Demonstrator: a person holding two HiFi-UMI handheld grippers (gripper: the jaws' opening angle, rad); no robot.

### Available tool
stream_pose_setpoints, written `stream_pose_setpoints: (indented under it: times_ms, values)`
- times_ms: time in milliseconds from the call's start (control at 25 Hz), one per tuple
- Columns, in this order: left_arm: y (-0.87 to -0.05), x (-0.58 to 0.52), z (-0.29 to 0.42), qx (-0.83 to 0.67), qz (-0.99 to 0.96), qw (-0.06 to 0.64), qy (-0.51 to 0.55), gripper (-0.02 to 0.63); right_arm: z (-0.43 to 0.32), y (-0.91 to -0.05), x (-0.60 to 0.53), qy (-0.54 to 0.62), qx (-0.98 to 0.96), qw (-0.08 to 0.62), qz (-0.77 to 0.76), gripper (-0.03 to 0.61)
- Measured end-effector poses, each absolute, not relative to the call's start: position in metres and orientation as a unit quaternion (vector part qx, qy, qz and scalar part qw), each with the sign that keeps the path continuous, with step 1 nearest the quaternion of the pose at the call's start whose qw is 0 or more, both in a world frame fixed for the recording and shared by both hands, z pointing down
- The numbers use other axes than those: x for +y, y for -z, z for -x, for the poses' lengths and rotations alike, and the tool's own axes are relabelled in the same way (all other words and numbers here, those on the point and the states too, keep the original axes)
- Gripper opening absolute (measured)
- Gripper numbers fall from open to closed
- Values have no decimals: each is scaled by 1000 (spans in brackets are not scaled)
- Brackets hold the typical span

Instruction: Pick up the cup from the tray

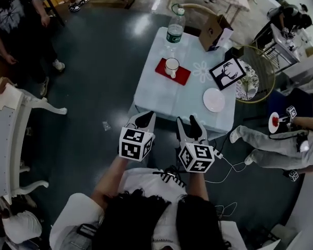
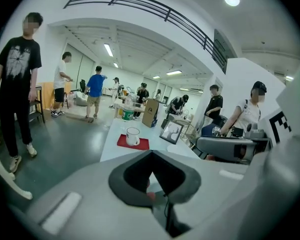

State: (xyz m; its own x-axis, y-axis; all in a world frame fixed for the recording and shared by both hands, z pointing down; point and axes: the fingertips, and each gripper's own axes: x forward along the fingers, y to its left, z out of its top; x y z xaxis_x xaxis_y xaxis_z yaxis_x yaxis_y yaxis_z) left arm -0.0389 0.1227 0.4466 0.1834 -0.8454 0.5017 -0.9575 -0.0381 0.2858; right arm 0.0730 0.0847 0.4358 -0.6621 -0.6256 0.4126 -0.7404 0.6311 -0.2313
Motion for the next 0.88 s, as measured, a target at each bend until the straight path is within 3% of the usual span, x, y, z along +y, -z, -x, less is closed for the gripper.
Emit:
stream_pose_setpoints:
  times_ms: [880]
  values:
    - [-456, 10, 130, -588, -746, 287, -120, 0, 22, -450, -28, -183, -876, 170, -413, 322]
